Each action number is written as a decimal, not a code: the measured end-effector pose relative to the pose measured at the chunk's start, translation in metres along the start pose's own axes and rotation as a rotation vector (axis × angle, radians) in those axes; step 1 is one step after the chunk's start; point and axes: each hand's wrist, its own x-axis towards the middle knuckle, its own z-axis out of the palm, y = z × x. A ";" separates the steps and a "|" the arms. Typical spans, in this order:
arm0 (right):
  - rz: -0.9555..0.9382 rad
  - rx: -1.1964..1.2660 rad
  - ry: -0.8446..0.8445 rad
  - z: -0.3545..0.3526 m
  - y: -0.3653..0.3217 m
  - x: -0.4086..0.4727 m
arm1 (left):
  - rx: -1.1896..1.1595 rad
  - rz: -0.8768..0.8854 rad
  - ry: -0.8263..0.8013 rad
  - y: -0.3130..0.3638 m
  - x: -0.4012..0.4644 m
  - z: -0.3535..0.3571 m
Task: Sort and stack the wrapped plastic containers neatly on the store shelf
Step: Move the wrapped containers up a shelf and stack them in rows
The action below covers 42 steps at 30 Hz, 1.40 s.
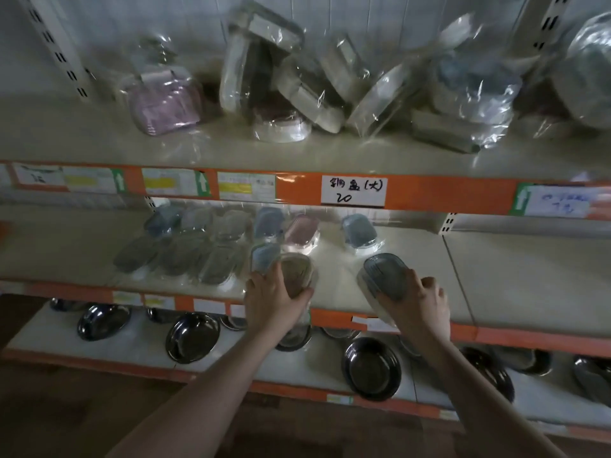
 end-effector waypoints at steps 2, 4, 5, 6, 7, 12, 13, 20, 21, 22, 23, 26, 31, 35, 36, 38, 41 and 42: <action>0.024 0.007 -0.005 0.022 0.003 0.018 | -0.002 -0.004 -0.011 -0.002 0.017 0.019; 0.047 0.011 -0.007 0.041 0.005 0.034 | -0.002 -0.019 -0.034 -0.004 0.034 0.038; 0.059 0.008 -0.012 0.050 0.006 0.041 | 0.005 -0.023 -0.044 -0.005 0.041 0.047; 0.069 0.002 -0.020 0.059 0.008 0.048 | 0.012 -0.024 -0.051 -0.005 0.047 0.055; 0.077 -0.003 -0.023 0.067 0.009 0.054 | 0.015 -0.024 -0.056 -0.005 0.053 0.063; 0.114 -0.015 -0.004 0.099 0.009 0.074 | 0.034 -0.007 -0.054 -0.001 0.075 0.095; 0.114 -0.023 -0.004 0.104 0.010 0.077 | 0.041 -0.002 -0.044 0.000 0.078 0.100; 0.100 -0.068 -0.030 0.131 0.013 0.096 | 0.090 -0.019 -0.020 0.014 0.102 0.132; 0.089 -0.070 -0.030 0.132 0.013 0.099 | 0.098 -0.018 -0.015 0.017 0.106 0.136; 0.080 -0.066 -0.033 0.134 0.013 0.102 | 0.109 -0.019 -0.009 0.020 0.110 0.138; 0.074 -0.055 -0.039 0.134 0.013 0.105 | 0.119 -0.023 -0.001 0.022 0.114 0.140; 0.064 -0.026 -0.071 0.133 0.012 0.113 | 0.120 -0.051 0.003 0.024 0.127 0.144; 0.034 -0.018 -0.113 0.128 0.014 0.116 | 0.117 -0.059 -0.053 0.026 0.133 0.148; 0.035 -0.075 -0.104 0.119 0.014 0.110 | 0.111 -0.008 -0.122 0.021 0.121 0.143; 0.035 -0.073 -0.098 0.116 0.014 0.107 | 0.110 0.001 -0.124 0.018 0.117 0.139; 0.031 -0.062 -0.092 0.108 0.012 0.099 | 0.099 0.014 -0.105 0.014 0.108 0.128; 0.022 -0.041 -0.093 0.089 0.008 0.084 | 0.087 0.061 -0.056 0.007 0.093 0.106; 0.015 -0.036 -0.089 0.082 0.007 0.078 | 0.085 0.079 -0.042 0.006 0.087 0.097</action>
